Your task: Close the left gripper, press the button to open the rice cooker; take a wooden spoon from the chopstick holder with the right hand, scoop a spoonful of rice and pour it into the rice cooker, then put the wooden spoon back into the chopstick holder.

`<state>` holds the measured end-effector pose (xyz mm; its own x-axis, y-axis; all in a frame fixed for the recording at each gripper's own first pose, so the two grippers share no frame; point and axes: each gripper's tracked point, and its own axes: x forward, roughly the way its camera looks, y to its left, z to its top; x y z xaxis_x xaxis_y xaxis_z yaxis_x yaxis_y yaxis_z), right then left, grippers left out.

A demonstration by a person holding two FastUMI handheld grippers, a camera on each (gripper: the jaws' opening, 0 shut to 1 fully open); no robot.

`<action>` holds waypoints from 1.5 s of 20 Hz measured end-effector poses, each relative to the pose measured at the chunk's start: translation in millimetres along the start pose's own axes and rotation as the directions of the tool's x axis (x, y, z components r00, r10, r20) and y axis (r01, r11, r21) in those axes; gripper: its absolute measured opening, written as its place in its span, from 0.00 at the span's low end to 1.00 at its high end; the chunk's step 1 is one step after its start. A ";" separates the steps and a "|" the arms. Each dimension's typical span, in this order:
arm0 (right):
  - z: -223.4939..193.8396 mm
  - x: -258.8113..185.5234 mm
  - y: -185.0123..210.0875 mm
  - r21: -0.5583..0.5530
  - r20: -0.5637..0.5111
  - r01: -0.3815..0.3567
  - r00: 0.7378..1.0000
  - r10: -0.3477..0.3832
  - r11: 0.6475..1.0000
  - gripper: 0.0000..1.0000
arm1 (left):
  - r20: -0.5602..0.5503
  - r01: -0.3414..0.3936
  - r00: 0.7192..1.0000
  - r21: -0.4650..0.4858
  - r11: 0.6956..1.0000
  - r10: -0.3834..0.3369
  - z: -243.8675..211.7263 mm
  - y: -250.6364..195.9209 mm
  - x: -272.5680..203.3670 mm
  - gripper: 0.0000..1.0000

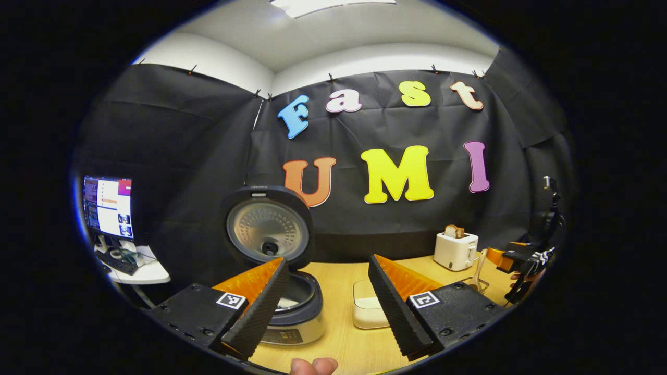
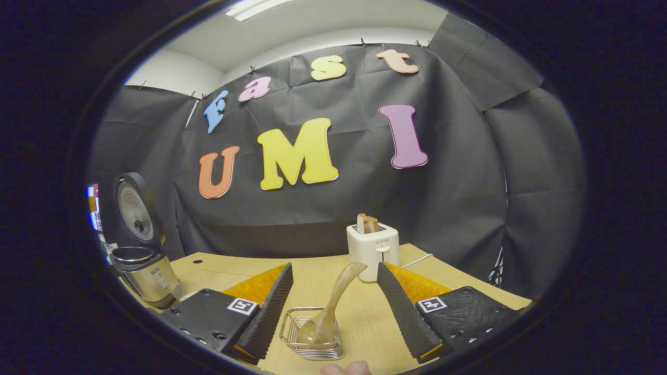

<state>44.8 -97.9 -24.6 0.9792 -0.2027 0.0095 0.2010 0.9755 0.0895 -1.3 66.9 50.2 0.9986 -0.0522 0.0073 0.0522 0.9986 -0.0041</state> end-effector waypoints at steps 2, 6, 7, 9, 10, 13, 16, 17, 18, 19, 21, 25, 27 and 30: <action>9.7 -12.3 6.9 -0.021 0.020 -0.028 0.999 0.028 0.999 0.95 | -0.016 0.004 1.000 0.027 1.000 -0.004 13.5 5.9 16.4 0.98; 21.1 -27.2 18.1 -0.043 0.036 -0.094 0.995 0.095 0.995 0.95 | -0.033 -0.007 0.999 0.083 0.997 0.010 48.9 29.0 57.0 0.94; 24.7 -29.9 20.0 -0.046 0.045 -0.107 0.993 0.109 0.993 0.95 | -0.044 -0.007 0.999 0.095 0.995 0.011 54.8 32.9 67.4 0.99; 26.9 -32.5 24.8 -0.075 0.065 -0.130 0.989 0.135 0.989 0.95 | -0.073 0.000 0.997 0.108 0.994 0.008 65.0 36.1 88.6 0.99; 24.4 -32.7 26.5 -0.092 0.066 -0.139 0.987 0.146 0.986 0.95 | -0.078 -0.016 0.997 0.140 0.990 0.027 71.2 45.2 99.8 0.99; 18.7 -33.8 38.6 -0.110 0.065 -0.181 0.980 0.188 0.977 0.95 | -0.095 -0.056 0.993 0.199 0.978 0.076 85.3 70.9 130.1 0.99; 15.3 -32.3 44.4 -0.105 0.056 -0.206 0.976 0.213 0.973 0.95 | -0.105 -0.083 0.989 0.202 0.976 0.106 94.6 90.6 158.7 0.98; 14.5 -31.6 44.9 -0.104 0.055 -0.209 0.975 0.215 0.972 0.95 | -0.115 -0.082 0.988 0.203 0.976 0.107 95.9 95.2 168.2 0.97; 14.1 -31.3 44.9 -0.105 0.054 -0.210 0.975 0.217 0.972 0.95 | -0.130 -0.079 0.986 0.193 0.978 0.105 95.8 99.0 177.1 0.95; 13.1 -30.8 45.1 -0.103 0.054 -0.211 0.975 0.218 0.972 0.95 | -0.144 -0.078 0.984 0.176 0.981 0.104 95.9 102.0 185.4 0.97; 11.0 -30.7 45.3 -0.098 0.051 -0.212 0.975 0.218 0.972 0.95 | -0.170 -0.087 0.979 0.141 0.986 0.110 92.3 110.8 199.4 0.98; 4.7 -30.1 41.7 -0.082 0.034 -0.208 0.977 0.211 0.975 0.95 | -0.255 -0.098 0.959 0.104 0.990 0.121 70.0 126.5 212.8 0.98; 3.4 -29.6 39.4 -0.078 0.028 -0.204 0.978 0.207 0.976 0.95 | -0.279 -0.123 0.949 0.106 0.987 0.148 62.0 137.1 213.9 0.98; 4.0 -33.5 40.3 -0.073 0.031 -0.206 0.978 0.208 0.976 0.99 | -0.310 -0.130 0.940 0.071 0.989 0.146 54.4 138.6 210.9 0.98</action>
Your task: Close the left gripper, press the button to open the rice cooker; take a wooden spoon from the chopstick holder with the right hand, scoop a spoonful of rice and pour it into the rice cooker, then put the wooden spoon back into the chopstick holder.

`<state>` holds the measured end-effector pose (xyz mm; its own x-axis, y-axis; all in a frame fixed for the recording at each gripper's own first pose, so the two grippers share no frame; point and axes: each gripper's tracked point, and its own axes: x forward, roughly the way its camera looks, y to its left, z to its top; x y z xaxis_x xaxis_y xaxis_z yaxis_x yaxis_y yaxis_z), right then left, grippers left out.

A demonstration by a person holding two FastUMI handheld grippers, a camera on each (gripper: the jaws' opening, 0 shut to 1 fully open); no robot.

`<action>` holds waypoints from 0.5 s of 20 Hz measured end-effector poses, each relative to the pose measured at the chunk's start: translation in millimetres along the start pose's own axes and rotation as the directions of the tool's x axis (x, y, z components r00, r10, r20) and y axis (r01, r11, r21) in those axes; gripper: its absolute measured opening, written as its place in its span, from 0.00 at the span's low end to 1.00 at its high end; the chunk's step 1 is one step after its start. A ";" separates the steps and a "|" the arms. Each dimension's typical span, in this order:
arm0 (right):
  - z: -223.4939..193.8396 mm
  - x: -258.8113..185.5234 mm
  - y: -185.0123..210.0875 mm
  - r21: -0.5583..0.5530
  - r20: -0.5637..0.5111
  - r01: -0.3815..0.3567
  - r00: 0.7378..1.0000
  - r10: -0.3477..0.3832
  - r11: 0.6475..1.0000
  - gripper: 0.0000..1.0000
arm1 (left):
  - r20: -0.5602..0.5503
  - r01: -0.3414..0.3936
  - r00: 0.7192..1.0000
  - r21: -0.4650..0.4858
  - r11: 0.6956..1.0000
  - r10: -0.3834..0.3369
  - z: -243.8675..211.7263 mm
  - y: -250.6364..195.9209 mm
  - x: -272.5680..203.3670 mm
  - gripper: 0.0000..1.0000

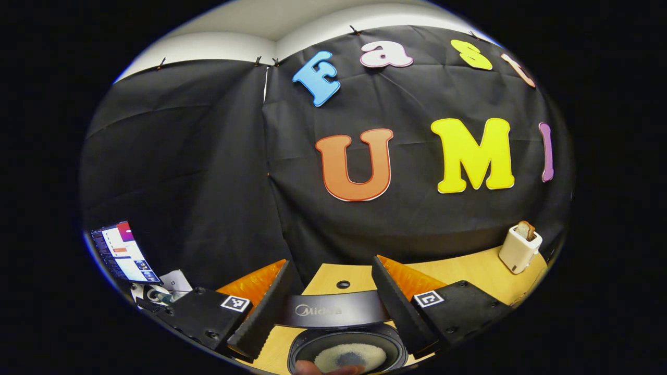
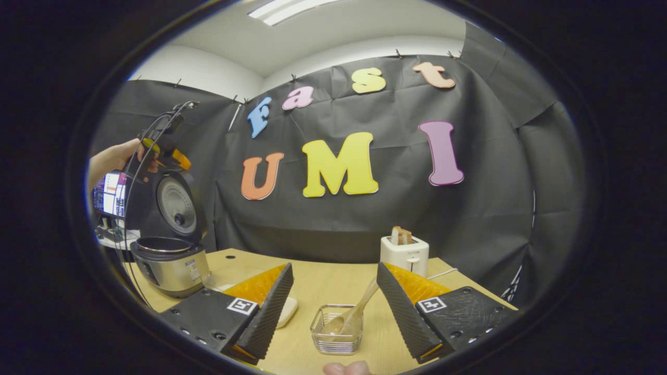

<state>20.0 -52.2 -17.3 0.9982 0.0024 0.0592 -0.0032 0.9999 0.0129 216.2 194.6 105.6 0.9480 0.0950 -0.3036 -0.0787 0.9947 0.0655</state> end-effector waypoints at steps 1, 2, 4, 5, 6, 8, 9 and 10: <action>-2.3 -0.5 0.7 0.002 -0.004 -0.002 1.000 0.002 1.000 0.95 | 0.005 0.007 1.000 -0.013 1.000 -0.007 0.2 -1.3 -3.5 0.98; -3.6 -1.8 2.3 0.005 -0.010 -0.006 1.000 0.006 1.000 0.95 | -0.005 0.015 1.000 -0.025 1.000 -0.015 -2.0 -2.6 -3.3 0.98; -5.5 -5.8 5.3 0.004 -0.015 -0.014 1.000 0.014 1.000 0.95 | -0.014 0.017 1.000 -0.056 0.998 -0.018 -7.7 -3.0 -12.3 0.96; -6.2 -8.1 7.6 -0.001 -0.017 -0.018 1.000 0.018 1.000 0.95 | -0.015 0.017 1.000 -0.067 0.998 -0.018 -11.4 -4.2 -19.2 0.96; -7.2 -10.3 10.3 -0.010 -0.018 -0.022 1.000 0.022 1.000 1.00 | -0.010 0.021 1.000 -0.064 0.998 -0.021 -14.9 -4.7 -26.3 0.96; -3.5 -15.2 15.5 -0.018 -0.003 -0.028 1.000 0.028 0.999 0.95 | -0.001 0.025 1.000 -0.068 0.997 -0.025 -26.2 -4.4 -40.1 0.96; -3.4 -16.7 20.4 -0.020 0.000 -0.037 0.999 0.037 0.999 0.95 | 0.005 0.021 1.000 -0.082 0.996 -0.020 -32.6 -5.1 -48.0 0.95; -4.6 -18.7 24.6 -0.020 -0.001 -0.048 0.999 0.048 0.999 0.95 | 0.008 0.014 1.000 -0.090 0.996 -0.013 -39.7 -4.3 -57.9 0.95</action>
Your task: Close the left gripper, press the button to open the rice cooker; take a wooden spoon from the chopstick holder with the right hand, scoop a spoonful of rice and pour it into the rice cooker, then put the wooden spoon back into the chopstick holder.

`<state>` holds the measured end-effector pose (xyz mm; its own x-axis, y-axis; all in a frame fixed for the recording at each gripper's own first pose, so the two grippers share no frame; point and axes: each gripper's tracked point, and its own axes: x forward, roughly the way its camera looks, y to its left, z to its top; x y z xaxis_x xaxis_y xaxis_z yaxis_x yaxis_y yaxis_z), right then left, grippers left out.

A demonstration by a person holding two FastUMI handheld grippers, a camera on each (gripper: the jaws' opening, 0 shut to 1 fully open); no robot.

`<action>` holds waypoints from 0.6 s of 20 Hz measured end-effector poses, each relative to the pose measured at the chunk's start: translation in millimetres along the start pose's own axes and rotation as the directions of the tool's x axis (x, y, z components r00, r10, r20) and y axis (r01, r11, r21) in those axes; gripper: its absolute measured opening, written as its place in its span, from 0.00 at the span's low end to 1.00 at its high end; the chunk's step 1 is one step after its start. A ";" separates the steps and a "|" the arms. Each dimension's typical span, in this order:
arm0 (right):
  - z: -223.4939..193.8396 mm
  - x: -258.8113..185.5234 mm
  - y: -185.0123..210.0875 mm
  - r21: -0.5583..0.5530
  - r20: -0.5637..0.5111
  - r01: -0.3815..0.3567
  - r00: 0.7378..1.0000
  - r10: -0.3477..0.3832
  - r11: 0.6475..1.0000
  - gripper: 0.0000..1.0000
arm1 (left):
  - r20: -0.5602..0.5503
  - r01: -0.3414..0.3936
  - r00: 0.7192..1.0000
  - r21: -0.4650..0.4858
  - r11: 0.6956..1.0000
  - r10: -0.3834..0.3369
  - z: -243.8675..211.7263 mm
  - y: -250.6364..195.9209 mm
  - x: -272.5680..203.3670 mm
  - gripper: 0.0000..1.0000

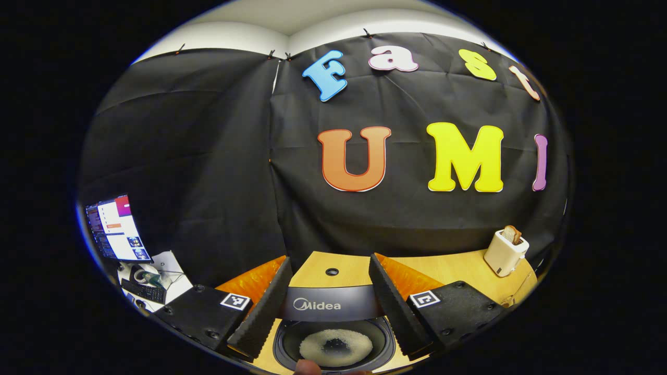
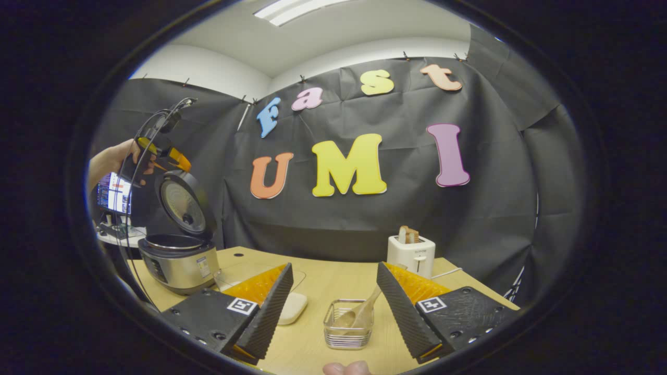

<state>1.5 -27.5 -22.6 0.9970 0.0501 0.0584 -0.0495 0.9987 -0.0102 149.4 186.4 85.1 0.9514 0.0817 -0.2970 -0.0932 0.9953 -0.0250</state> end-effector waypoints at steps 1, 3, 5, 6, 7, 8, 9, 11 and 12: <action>-0.2 -1.8 4.5 -0.003 0.000 -0.010 1.000 0.010 1.000 0.95 | 0.005 -0.004 1.000 -0.009 1.000 0.004 -7.9 -0.5 -8.7 0.93; -0.1 -3.8 7.5 -0.012 -0.001 -0.015 1.000 0.015 1.000 0.95 | 0.012 0.001 1.000 -0.034 0.999 0.000 -25.9 -1.3 -24.4 0.90; -0.4 -5.6 11.5 -0.010 -0.001 -0.022 1.000 0.022 1.000 0.99 | 0.030 0.012 0.999 -0.072 0.997 -0.010 -42.8 -3.0 -38.5 0.89; -0.5 -6.1 13.5 -0.009 -0.003 -0.025 1.000 0.025 1.000 0.99 | 0.034 0.019 0.999 -0.097 0.995 -0.015 -52.3 -3.7 -44.5 0.90; -1.6 -7.6 15.4 -0.013 -0.006 -0.026 1.000 0.026 1.000 0.95 | 0.032 0.026 0.999 -0.122 0.992 -0.023 -63.2 -4.9 -50.2 0.89; -2.3 -9.1 16.8 -0.020 -0.008 -0.028 1.000 0.028 0.999 0.95 | 0.033 0.035 0.999 -0.139 0.990 -0.031 -72.9 -4.7 -56.3 0.89; -4.0 -11.2 18.2 -0.027 -0.011 -0.029 1.000 0.028 0.999 0.95 | 0.030 0.041 0.999 -0.155 0.987 -0.037 -82.6 -5.0 -60.6 0.89; -8.6 -13.9 19.5 -0.040 -0.019 -0.027 0.999 0.026 0.999 0.95 | 0.029 0.042 0.999 -0.167 0.985 -0.038 -101.6 -6.5 -67.1 0.89; -11.5 -14.8 20.4 -0.043 -0.025 -0.027 0.999 0.026 0.999 0.95 | 0.033 0.037 0.999 -0.161 0.986 -0.033 -110.3 -6.9 -70.2 0.89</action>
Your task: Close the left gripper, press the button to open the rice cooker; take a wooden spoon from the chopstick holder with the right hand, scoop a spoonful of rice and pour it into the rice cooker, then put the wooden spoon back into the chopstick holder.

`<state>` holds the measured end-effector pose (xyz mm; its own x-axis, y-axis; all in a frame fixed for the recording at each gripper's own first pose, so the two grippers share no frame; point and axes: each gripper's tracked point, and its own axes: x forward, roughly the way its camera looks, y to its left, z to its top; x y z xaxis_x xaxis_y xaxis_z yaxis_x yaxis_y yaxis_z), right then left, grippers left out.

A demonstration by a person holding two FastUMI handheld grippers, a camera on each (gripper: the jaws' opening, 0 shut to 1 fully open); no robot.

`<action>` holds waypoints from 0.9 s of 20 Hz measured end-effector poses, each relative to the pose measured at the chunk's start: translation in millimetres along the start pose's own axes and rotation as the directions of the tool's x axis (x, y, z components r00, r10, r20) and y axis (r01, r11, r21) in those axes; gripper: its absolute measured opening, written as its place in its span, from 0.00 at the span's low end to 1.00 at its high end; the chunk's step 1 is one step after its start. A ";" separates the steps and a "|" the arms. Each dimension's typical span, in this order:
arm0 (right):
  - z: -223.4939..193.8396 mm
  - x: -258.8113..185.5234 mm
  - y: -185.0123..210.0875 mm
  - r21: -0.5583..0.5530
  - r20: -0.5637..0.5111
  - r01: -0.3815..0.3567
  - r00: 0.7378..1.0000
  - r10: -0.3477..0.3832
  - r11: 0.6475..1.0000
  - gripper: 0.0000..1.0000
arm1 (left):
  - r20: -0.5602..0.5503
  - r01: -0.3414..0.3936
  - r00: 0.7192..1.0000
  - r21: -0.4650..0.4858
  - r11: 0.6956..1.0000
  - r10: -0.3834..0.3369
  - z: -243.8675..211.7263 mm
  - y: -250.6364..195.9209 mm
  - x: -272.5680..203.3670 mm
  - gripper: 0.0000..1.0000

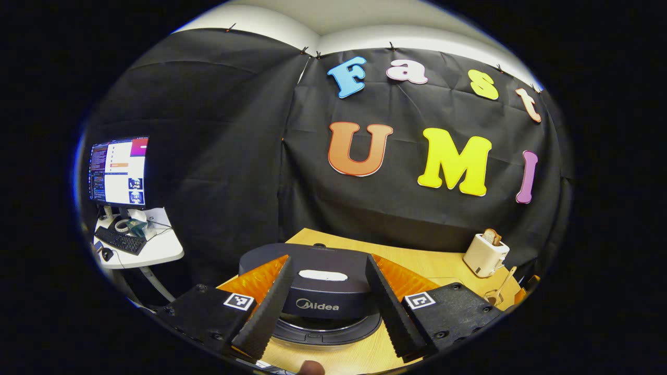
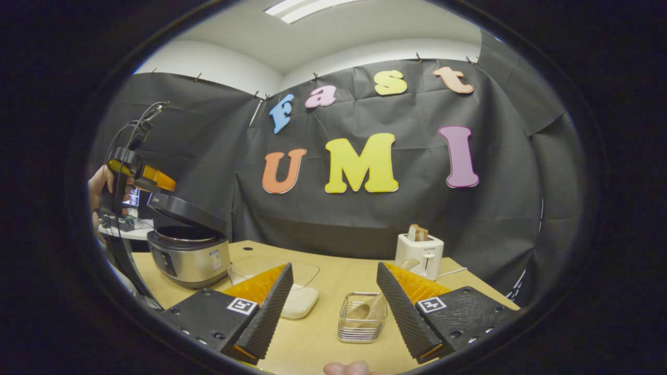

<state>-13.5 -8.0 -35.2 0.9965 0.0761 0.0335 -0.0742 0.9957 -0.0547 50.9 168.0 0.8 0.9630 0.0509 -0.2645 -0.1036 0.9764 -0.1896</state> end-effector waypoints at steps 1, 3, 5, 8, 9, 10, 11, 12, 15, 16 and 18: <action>-3.9 -1.3 0.4 -0.002 -0.010 0.001 1.000 -0.001 1.000 0.95 | -0.001 -0.007 1.000 0.009 1.000 0.007 -10.2 1.7 -2.1 0.89; -10.7 -3.3 -0.9 -0.009 -0.029 0.006 1.000 -0.007 1.000 0.95 | -0.001 -0.017 1.000 0.024 1.000 0.017 -27.1 4.0 -4.0 0.89; -12.7 -3.6 1.0 -0.008 -0.041 0.009 0.999 -0.009 1.000 0.96 | 0.007 -0.019 1.000 0.046 0.999 0.019 -35.3 5.1 -5.6 0.89; -11.6 -2.6 7.6 -0.005 -0.039 0.004 0.999 -0.004 1.000 0.96 | 0.015 -0.020 1.000 0.045 0.999 0.019 -43.9 5.8 -5.7 0.89; -11.7 -2.4 9.9 -0.011 -0.038 0.001 0.999 -0.002 1.000 0.96 | 0.013 -0.017 1.000 0.038 0.999 0.016 -45.9 6.5 -7.2 0.89; -11.6 -2.1 12.5 -0.015 -0.038 -0.003 0.999 0.002 1.000 0.96 | 0.014 -0.014 1.000 0.032 0.999 0.014 -47.5 6.4 -6.6 0.89; -12.4 -1.4 14.7 -0.017 -0.040 -0.007 0.999 0.006 1.000 0.96 | 0.013 -0.013 1.000 0.027 1.000 0.013 -49.7 6.3 -6.5 0.89; -12.6 0.0 17.4 -0.015 -0.043 -0.013 0.999 0.012 1.000 0.95 | 0.011 -0.013 1.000 0.026 1.000 0.013 -51.9 7.3 -6.7 0.89; -12.9 3.2 20.6 -0.007 -0.051 -0.021 0.998 0.020 1.000 0.93 | -0.011 -0.013 1.000 0.021 1.000 0.013 -62.4 7.9 -7.1 0.89; -11.9 3.4 21.8 -0.006 -0.050 -0.024 0.998 0.024 1.000 0.95 | -0.017 -0.013 1.000 0.017 1.000 0.013 -64.8 9.0 -7.8 0.89; -13.1 5.4 25.3 0.003 -0.054 -0.034 0.998 0.034 0.999 0.92 | -0.011 -0.010 1.000 0.019 1.000 0.010 -63.5 8.6 -6.3 0.89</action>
<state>-9.5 17.0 -49.5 0.9940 0.1070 -0.0219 -0.1080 0.9927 -0.0528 28.0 162.8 -59.2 0.9593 0.0584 -0.2764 -0.1083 0.9797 -0.1686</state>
